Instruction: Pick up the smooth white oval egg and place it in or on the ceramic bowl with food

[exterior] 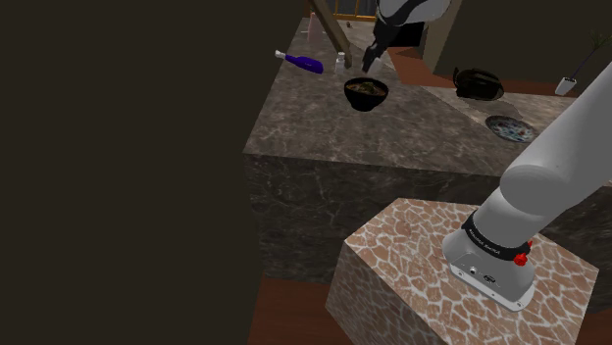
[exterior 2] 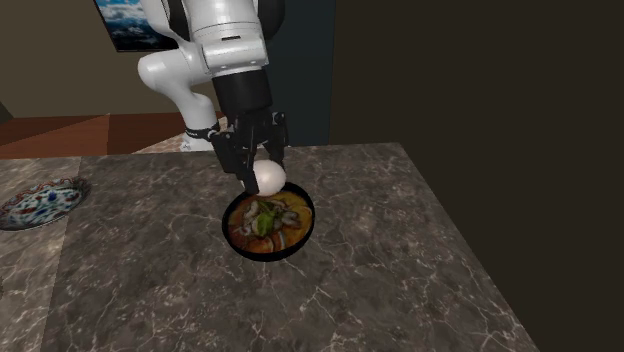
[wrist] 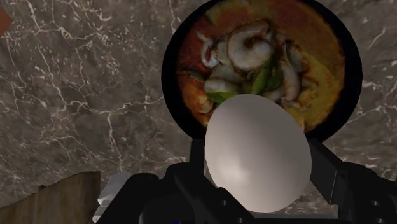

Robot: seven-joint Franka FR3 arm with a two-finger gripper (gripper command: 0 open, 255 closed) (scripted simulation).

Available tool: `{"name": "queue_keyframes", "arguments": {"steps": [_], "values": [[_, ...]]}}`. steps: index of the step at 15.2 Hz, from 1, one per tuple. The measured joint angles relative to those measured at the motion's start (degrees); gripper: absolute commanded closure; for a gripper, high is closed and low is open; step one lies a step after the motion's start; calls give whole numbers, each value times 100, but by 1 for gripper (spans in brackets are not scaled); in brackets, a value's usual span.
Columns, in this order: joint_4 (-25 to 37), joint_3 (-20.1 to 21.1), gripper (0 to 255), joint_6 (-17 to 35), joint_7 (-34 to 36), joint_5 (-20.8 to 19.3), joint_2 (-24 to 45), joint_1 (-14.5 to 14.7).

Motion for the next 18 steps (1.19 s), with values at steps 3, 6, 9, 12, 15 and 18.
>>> {"name": "queue_keyframes", "arguments": {"steps": [3, 6, 9, 12, 15, 18], "values": [[-139, -4, 255, 220, -9, 12, 81, -4], [-269, 1, 255, 454, 5, 20, 187, 2], [-280, 1, 255, 504, 1, 25, 212, 1], [-278, 2, 255, 511, 2, 26, 216, 1], [-286, 1, 0, 512, 1, 26, 220, 0], [-288, 0, 0, 513, 2, 25, 221, 0]]}}
